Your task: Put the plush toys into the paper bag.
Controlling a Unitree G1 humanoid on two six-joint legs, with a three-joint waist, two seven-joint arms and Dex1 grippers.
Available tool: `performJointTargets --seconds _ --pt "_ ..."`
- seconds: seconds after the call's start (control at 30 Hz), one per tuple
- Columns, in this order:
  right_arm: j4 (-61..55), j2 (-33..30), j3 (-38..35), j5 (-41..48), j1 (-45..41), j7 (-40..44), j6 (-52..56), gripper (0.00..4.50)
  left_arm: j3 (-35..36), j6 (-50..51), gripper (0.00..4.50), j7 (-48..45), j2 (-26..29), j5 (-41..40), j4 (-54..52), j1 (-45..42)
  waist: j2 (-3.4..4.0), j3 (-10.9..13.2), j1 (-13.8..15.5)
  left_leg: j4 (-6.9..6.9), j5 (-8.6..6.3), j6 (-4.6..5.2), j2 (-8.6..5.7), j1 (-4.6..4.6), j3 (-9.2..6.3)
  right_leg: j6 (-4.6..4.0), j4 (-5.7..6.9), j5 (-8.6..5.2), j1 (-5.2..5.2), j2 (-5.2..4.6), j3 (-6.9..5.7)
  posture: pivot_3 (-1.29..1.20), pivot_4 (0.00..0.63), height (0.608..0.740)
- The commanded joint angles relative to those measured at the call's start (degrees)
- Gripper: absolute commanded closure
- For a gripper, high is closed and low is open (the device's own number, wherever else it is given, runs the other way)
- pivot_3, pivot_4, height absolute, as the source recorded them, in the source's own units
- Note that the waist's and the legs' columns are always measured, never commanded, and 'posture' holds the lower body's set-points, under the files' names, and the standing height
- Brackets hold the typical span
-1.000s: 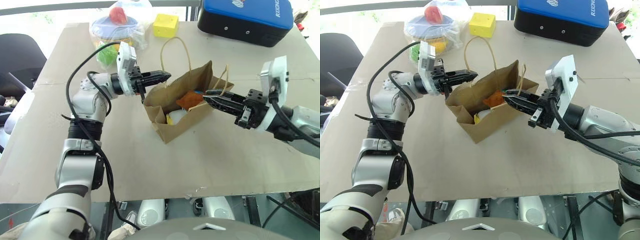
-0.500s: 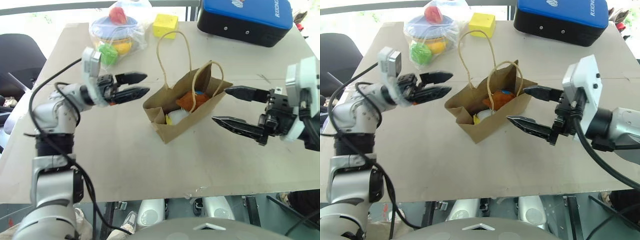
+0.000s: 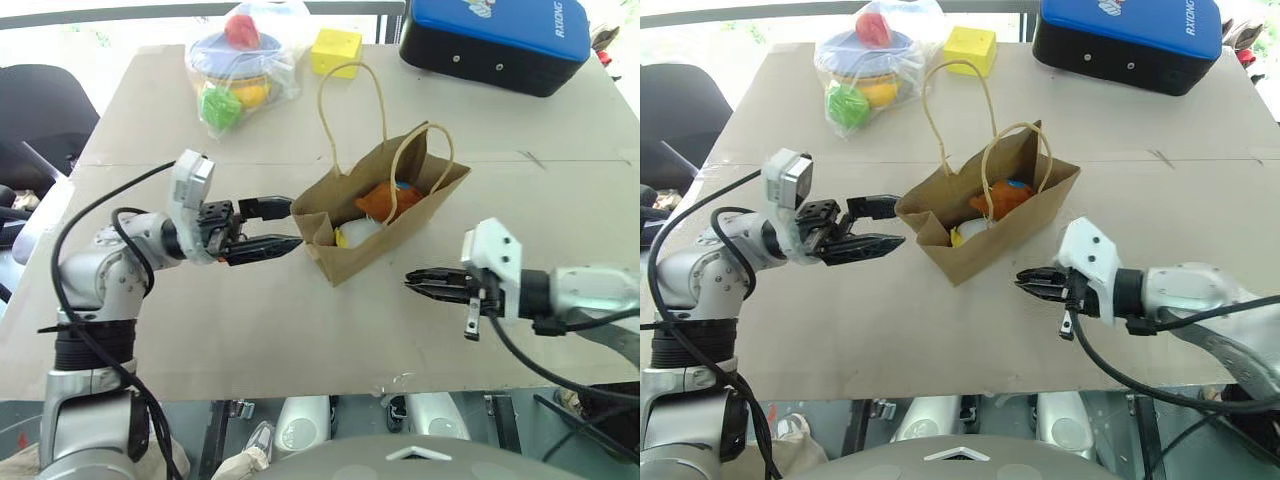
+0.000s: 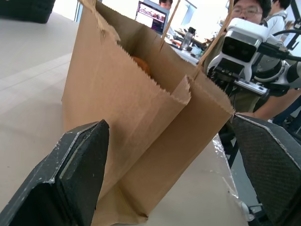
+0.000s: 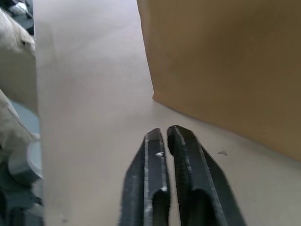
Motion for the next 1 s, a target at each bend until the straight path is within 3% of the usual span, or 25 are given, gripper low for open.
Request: performJointTargets --seconds 0.03,0.2,0.4,0.8,0.93,0.97,1.0 --pt "6.00 6.09 5.51 -8.63 -5.43 2.91 -5.79 4.43 -0.51 -2.76 0.00 -0.90 0.39 0.90 -2.89 1.45 0.01 0.01 -0.34 0.00 0.00 0.00 0.01 0.03 0.00 0.00 0.01 0.00 0.00 0.02 0.02 0.00 0.150 0.733" --pt "13.43 14.55 9.08 -14.66 -10.80 4.53 -8.73 4.43 -0.47 -6.13 0.00 3.06 -1.73 2.39 -5.43 2.86 0.01 0.01 -0.07 -0.01 0.00 -0.01 0.02 -0.01 -0.01 -0.01 -0.01 -0.01 -0.03 0.02 -0.01 0.00 0.150 0.733" --pt "16.99 19.40 7.95 -16.15 -12.34 6.91 -9.96 4.43 -0.97 -13.12 0.00 9.09 -4.75 7.37 -8.58 7.08 0.01 0.01 0.11 0.00 0.00 0.00 -0.01 -0.02 0.01 -0.01 -0.02 0.00 -0.01 -0.08 -0.04 0.00 0.150 0.733" --pt "21.58 24.14 7.21 -18.79 -13.17 9.86 -10.46 4.43 -4.07 -21.47 0.00 21.66 -13.56 13.90 -10.14 8.46 0.01 -0.01 0.16 0.00 0.00 0.00 -0.02 -0.01 -0.02 -0.02 0.08 0.01 -0.01 -0.11 -0.12 0.00 0.150 0.733" --pt "20.90 24.27 6.43 -19.08 -12.32 9.89 -9.91 4.50 -4.85 -22.24 1.10 24.02 -16.65 13.48 -9.39 7.23 0.01 -0.01 0.19 -0.01 0.00 0.00 -0.01 -0.01 -0.02 -0.02 0.08 0.01 -0.01 -0.11 -0.13 0.00 0.150 0.733" --pt "20.39 24.08 6.14 -19.14 -11.95 9.80 -9.74 4.50 -4.93 -22.50 1.99 24.33 -17.06 13.67 -8.95 6.65 0.01 -0.01 0.18 0.00 0.00 0.00 -0.02 -0.01 -0.02 -0.02 0.09 0.01 -0.01 -0.12 -0.13 0.00 0.150 0.733" --pt "19.82 23.87 5.83 -19.15 -11.58 9.69 -9.54 4.50 -5.00 -22.76 2.28 24.42 -17.29 13.78 -8.54 6.16 0.02 -0.01 0.18 0.00 0.00 0.00 -0.01 -0.01 -0.02 -0.02 0.08 0.01 -0.01 -0.11 -0.13 0.00 0.150 0.733"
